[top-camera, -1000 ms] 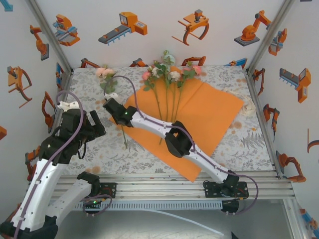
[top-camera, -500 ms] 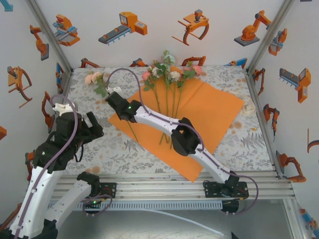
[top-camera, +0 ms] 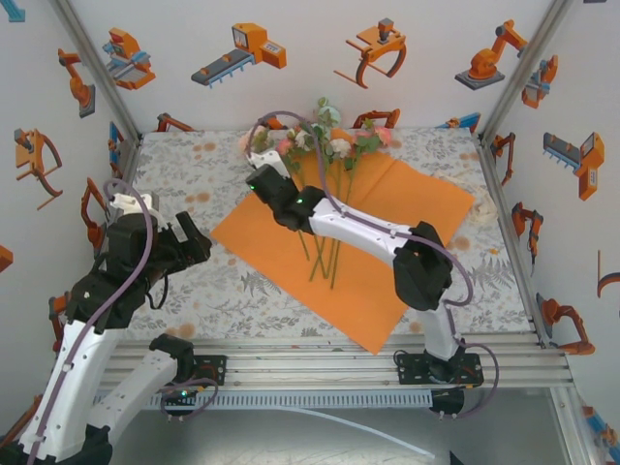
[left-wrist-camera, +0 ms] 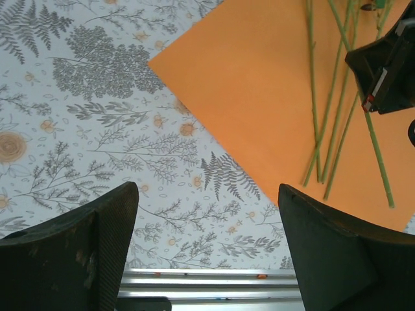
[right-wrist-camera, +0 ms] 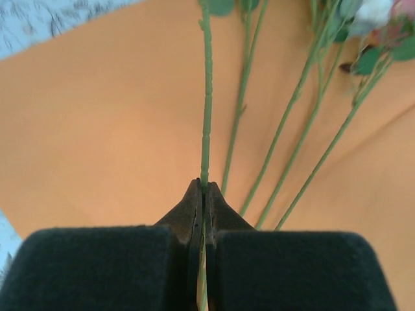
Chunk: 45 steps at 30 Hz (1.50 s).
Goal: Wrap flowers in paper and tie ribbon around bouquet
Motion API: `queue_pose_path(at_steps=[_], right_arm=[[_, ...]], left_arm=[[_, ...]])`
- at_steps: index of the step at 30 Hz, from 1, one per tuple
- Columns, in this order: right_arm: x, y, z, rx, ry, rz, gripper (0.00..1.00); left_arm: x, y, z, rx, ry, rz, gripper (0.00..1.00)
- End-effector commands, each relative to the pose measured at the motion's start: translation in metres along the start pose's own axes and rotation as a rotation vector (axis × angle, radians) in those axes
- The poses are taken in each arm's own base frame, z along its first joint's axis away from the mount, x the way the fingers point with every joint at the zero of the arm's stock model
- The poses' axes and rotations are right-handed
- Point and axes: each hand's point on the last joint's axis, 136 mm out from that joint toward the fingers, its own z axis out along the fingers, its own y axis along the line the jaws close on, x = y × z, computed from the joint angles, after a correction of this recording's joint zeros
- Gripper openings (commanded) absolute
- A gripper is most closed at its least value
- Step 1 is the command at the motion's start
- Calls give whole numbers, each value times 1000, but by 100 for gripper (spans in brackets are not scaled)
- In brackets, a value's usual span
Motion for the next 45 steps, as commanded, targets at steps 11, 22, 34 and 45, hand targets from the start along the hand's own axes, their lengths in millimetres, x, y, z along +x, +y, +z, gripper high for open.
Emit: queue_pose_path(at_steps=[11,22,34,45], right_arm=[[122,51,18,-280,308,195,15],[76,47,47,-209,201,163,37],[37,59,108,-238,130,181,39],[38,62,149,-264,145,207,32]], left_arm=[[13,-18,23,93,48,-29,80],[23,-19,23,116,75,3,81],[22,-15,18,106,59,40,99],[18,-15,10,110,42,45,97]])
